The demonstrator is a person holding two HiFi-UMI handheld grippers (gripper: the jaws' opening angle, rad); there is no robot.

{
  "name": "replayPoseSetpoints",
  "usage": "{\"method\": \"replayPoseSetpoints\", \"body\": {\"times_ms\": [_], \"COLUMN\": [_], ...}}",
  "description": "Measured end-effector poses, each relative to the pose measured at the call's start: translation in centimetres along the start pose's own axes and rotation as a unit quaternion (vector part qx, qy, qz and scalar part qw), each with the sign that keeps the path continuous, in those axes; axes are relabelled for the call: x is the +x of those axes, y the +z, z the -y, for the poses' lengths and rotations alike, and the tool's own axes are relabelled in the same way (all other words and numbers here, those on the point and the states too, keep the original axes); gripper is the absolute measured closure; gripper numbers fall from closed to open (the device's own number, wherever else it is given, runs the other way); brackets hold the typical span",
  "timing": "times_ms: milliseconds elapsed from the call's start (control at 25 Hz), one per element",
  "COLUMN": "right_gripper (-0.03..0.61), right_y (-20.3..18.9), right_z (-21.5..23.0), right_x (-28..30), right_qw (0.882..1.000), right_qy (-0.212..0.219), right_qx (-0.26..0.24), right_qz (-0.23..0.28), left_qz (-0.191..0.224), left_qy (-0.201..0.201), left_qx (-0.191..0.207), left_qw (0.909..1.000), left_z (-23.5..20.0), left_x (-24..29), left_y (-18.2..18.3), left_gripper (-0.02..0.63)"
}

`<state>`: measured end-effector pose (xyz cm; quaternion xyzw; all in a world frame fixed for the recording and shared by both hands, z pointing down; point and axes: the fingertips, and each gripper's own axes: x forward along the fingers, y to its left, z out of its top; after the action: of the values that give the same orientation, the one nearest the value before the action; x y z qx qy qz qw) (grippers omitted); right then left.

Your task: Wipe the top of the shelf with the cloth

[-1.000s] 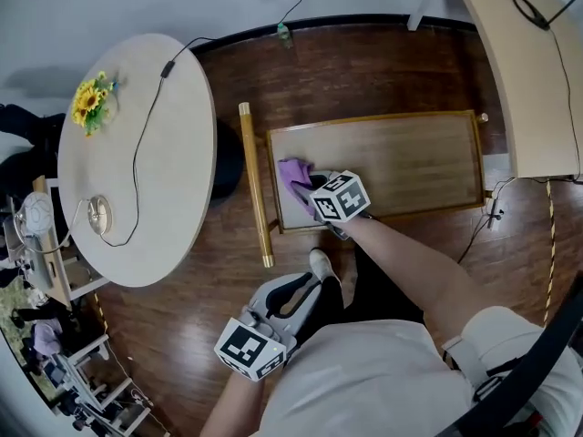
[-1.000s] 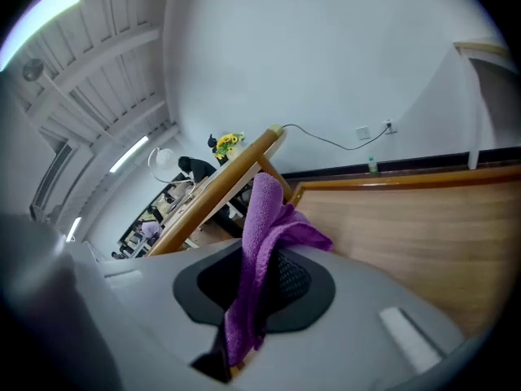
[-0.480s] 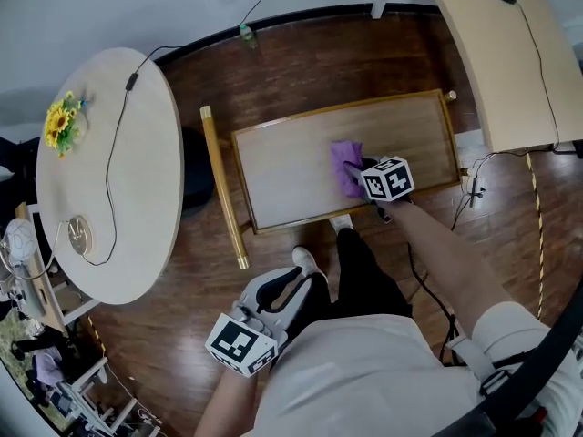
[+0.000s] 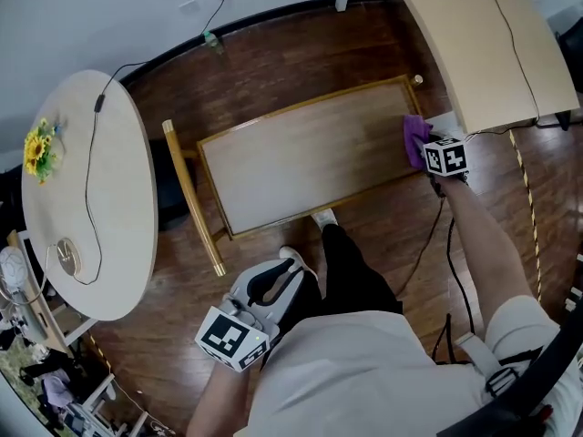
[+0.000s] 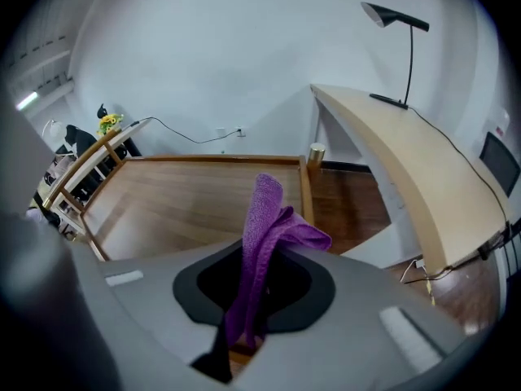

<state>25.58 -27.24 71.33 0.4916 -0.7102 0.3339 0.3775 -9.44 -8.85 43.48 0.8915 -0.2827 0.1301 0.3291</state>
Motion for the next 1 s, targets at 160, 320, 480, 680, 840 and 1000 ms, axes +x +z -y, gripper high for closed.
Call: {"method": "replayPoseSetpoints", "body": {"times_ms": [160,320,480,680,840,1000], "right_gripper": [0.528,0.529,0.528,0.529,0.529,0.528], "right_y": [1.0,0.8,0.4,-0.9,-2.0,-3.0], "right_z": [-5.2,-20.7,-37.6,-51.3,-54.2,-49.1], "right_x": [-1.8,-1.8,-1.2,0.7,2.3,2.7], "right_qw": [0.999,0.984,0.952,0.918,0.913,0.931], "right_qy": [0.041,0.169,0.299,0.385,0.391,0.351], "right_qx": [0.003,-0.014,-0.049,-0.091,-0.111,-0.096], "right_qz": [0.033,0.050,0.046,0.028,0.015,0.010], "left_qz": [0.004,0.011,0.009,0.002,0.004,0.001], "left_qy": [0.005,0.017,0.030,0.048,0.060,0.047], "left_qx": [0.002,-0.005,-0.007,-0.009,-0.008,-0.006], "left_qw": [1.0000,0.9998,0.9995,0.9988,0.9982,0.9989], "left_z": [0.3,0.3,0.7,0.3,-0.1,-0.1], "left_x": [-0.5,-2.2,-3.7,-6.2,-8.0,-8.5], "left_y": [-0.1,-0.9,-1.8,-3.2,-3.9,-4.6], "left_gripper": [0.523,0.523,0.523,0.523,0.523,0.523]}}
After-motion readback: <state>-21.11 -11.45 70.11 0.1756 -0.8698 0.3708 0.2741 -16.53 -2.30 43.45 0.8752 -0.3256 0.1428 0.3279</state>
